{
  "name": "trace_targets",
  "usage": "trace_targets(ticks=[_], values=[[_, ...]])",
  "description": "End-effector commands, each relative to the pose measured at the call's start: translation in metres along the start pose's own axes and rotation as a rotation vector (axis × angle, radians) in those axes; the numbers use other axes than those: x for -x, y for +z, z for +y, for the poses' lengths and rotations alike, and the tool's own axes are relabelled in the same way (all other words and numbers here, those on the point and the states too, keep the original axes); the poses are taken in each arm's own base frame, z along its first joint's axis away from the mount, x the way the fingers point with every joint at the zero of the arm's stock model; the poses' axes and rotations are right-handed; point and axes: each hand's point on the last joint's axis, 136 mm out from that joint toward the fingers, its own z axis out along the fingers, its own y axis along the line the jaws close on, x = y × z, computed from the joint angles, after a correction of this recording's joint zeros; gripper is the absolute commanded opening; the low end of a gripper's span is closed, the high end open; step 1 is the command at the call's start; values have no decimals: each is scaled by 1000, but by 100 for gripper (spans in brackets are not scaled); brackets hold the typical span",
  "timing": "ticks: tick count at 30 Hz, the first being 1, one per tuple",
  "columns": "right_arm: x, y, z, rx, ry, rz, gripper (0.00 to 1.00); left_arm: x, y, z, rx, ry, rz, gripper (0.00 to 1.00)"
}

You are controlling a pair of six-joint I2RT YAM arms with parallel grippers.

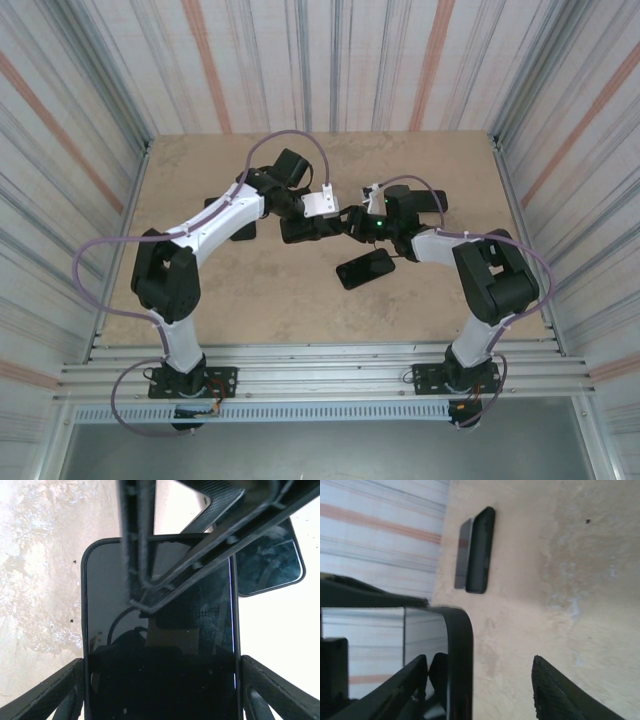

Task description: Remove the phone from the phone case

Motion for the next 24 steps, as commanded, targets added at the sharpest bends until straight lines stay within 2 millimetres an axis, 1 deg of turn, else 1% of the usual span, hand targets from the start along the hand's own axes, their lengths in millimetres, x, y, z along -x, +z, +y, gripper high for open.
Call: trace_targets(ticks=[1,7,11,14,15,17,18,22,24], values=[[1,7,16,82,39,10,47,27,-28,-6,7,69,-91,59],[2,7,32,142,55,8,24,26,-28,-3,20,68,-83,58],[3,5,33,142,59,0,10,24,-25,1,33,64,-67,60],[4,3,36,147,56,-5,7,26,-27,2,42,54,-73,69],[5,3,38,148,56,-9,5,26,-27,3,48,49,-76,74],[8,0,39,147,60,-26,1,28,-30,6,61,29,-83,88],[10,-2,39,145,64,-37,1,29,-32,7,68,16,-88,91],[23,-11,47,156,65,-107,0,32,-40,18,130,-82,-116,96],[30,-15,52,152,59,-148,0,36,-46,18,136,-158,-141,96]])
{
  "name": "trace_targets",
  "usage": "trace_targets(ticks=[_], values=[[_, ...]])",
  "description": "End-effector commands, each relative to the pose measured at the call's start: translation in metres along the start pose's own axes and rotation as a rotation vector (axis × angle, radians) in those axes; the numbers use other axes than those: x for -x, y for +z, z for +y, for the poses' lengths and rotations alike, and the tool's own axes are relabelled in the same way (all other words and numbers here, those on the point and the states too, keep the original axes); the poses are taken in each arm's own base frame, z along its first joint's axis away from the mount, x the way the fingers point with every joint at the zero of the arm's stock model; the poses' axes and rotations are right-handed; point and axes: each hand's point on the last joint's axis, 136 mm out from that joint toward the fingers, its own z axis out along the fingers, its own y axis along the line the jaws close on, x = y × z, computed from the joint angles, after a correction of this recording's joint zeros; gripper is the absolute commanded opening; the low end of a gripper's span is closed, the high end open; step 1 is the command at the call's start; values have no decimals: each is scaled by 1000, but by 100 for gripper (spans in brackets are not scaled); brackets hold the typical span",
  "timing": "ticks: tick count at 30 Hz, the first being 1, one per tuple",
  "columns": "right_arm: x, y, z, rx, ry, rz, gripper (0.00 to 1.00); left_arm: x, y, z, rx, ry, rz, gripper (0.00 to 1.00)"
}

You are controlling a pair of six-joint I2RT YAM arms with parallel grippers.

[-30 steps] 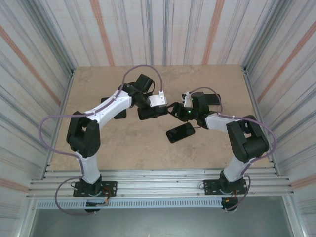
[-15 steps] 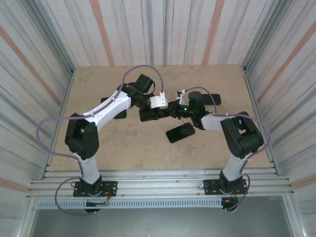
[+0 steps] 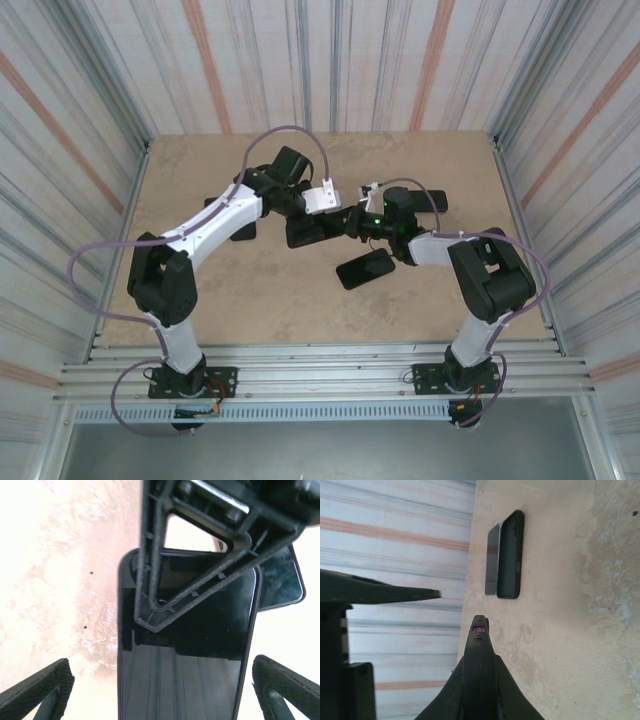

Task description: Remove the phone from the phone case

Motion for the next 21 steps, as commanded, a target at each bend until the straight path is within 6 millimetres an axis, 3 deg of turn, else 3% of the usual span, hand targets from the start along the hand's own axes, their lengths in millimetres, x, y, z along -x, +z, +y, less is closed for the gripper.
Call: trace_targets(ticks=[1,7,10,17,21], values=[[25,-14,35,57,-41,-125,0,26,-36,13,87,-161,-112,97],[52,-33,40,62,43,-371,0,43,-72,31,196,-674,-288,95],[55,-35,48,70,54,-443,0,47,-80,29,185,-911,-368,91],[48,-46,63,62,44,-607,0,24,-79,20,182,-1436,-484,87],[48,-54,70,104,74,-676,0,21,-85,13,176,-1621,-619,87]])
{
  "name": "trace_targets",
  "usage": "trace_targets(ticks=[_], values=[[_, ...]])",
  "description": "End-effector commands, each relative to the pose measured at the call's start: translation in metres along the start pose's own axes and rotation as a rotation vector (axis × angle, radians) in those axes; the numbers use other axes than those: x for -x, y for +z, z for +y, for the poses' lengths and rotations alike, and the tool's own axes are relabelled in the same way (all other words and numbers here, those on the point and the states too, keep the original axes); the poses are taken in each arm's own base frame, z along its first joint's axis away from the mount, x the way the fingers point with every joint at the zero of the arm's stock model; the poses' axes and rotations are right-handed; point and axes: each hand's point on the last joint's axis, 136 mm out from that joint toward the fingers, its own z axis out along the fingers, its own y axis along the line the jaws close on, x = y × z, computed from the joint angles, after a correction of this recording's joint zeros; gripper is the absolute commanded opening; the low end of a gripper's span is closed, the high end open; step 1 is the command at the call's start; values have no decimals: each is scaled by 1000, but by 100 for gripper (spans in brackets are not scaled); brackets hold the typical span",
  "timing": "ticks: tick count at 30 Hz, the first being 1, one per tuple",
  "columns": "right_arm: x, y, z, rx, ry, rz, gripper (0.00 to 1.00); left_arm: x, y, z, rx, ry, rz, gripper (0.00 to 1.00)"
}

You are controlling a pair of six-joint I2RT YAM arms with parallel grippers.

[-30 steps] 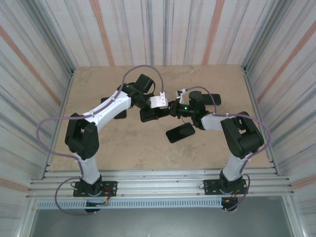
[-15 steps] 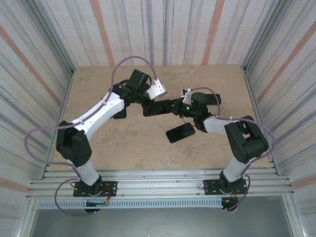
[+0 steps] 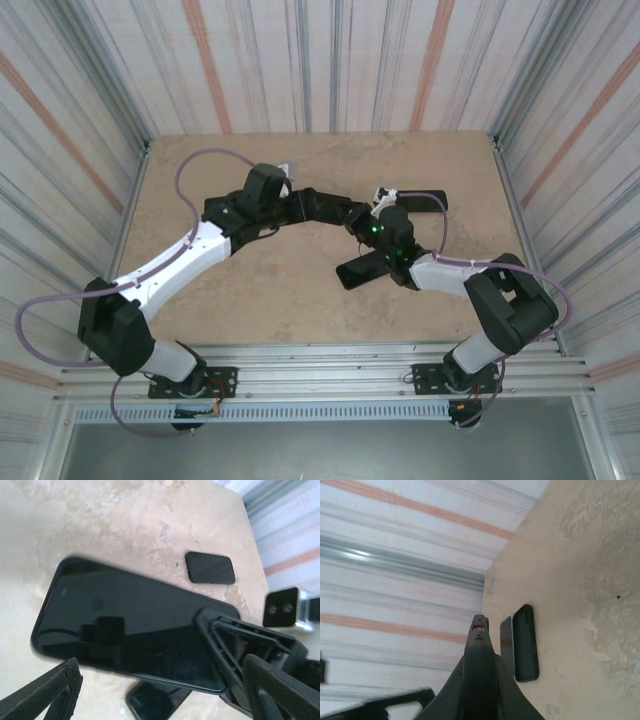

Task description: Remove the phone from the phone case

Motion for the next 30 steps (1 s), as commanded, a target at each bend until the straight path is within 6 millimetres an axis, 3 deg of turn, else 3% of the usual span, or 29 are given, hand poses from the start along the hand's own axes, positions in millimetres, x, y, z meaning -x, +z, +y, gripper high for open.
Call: trace_targets(ticks=[1,4,10,20,30], values=[[30,-10,35,115,64,-171,0,19,-18,-13,-73,-322,-159,87],[27,-10,39,142,107,-166,0,16,-19,-11,-94,-403,-195,87],[30,-17,47,180,178,-197,0,11,-1,-13,-213,-548,-210,83],[29,-28,78,204,129,-120,0,30,10,-36,-411,-630,-265,76],[17,-35,73,150,180,-179,0,39,12,-56,-493,-735,-419,60]])
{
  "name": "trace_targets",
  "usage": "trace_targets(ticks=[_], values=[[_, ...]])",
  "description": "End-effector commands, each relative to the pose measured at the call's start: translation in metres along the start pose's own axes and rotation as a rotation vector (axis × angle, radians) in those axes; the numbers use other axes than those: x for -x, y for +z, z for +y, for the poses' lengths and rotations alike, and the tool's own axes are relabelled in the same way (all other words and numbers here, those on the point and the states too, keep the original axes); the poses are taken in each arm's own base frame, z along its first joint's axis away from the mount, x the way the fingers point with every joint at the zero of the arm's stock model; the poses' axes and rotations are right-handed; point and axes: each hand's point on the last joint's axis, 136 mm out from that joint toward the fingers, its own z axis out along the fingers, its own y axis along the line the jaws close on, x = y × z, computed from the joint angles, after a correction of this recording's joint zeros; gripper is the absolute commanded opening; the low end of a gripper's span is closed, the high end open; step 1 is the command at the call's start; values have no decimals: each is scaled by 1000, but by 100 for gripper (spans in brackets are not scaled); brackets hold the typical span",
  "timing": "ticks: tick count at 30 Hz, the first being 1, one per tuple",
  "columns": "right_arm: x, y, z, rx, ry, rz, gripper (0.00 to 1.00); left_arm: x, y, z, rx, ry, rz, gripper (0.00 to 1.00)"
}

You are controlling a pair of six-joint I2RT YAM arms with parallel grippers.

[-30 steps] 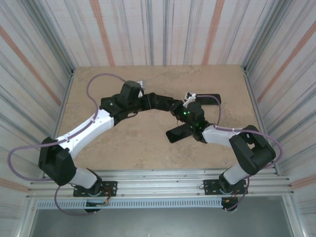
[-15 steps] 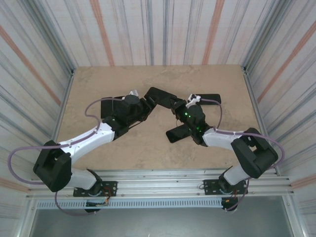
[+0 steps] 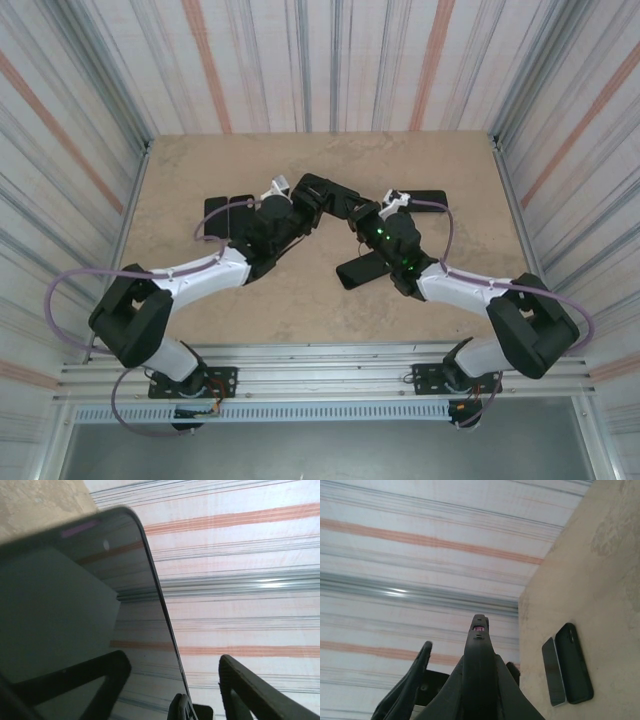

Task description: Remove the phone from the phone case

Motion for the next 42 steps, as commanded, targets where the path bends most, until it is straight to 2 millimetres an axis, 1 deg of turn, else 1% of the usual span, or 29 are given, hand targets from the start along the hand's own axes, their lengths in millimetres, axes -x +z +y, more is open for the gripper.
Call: trace_targets(ticks=[1,5,7,9,13,16,18,21,23,24,28,30,32,34,37,42], values=[[5,-5,27,62,57,-53,0,6,0,-23,-105,-78,-103,59],[6,-9,26,63,67,-73,0,5,0,-16,-103,-111,-151,52],[3,-11,27,55,66,-73,0,7,1,-17,-109,-120,-168,49],[4,-13,23,36,64,-86,0,7,3,-21,-122,-131,-171,46],[8,-16,20,35,72,-99,0,9,1,-17,-103,-126,-190,39],[7,-16,20,34,67,-96,0,10,-1,-16,-93,-117,-193,31],[6,-15,20,31,67,-92,0,9,0,-18,-98,-115,-185,25],[4,-13,20,35,71,-82,0,7,1,-20,-103,-113,-176,19],[2,-12,21,38,70,-73,0,6,2,-22,-106,-114,-170,9],[1,-13,21,37,65,-69,0,6,2,-22,-108,-110,-167,6],[1,-15,18,18,38,-63,17,9,1,-25,-112,-103,-153,0],[1,-16,19,16,20,-57,24,12,0,-26,-116,-98,-150,0],[2,-19,21,17,4,-51,32,18,-1,-29,-119,-87,-148,0],[1,-22,22,16,-13,-40,39,22,-2,-32,-120,-67,-141,0],[-1,-27,21,16,-28,-21,41,29,-3,-38,-126,-42,-135,0],[-9,-35,19,23,-30,34,40,39,-5,-45,-140,-8,-135,0]])
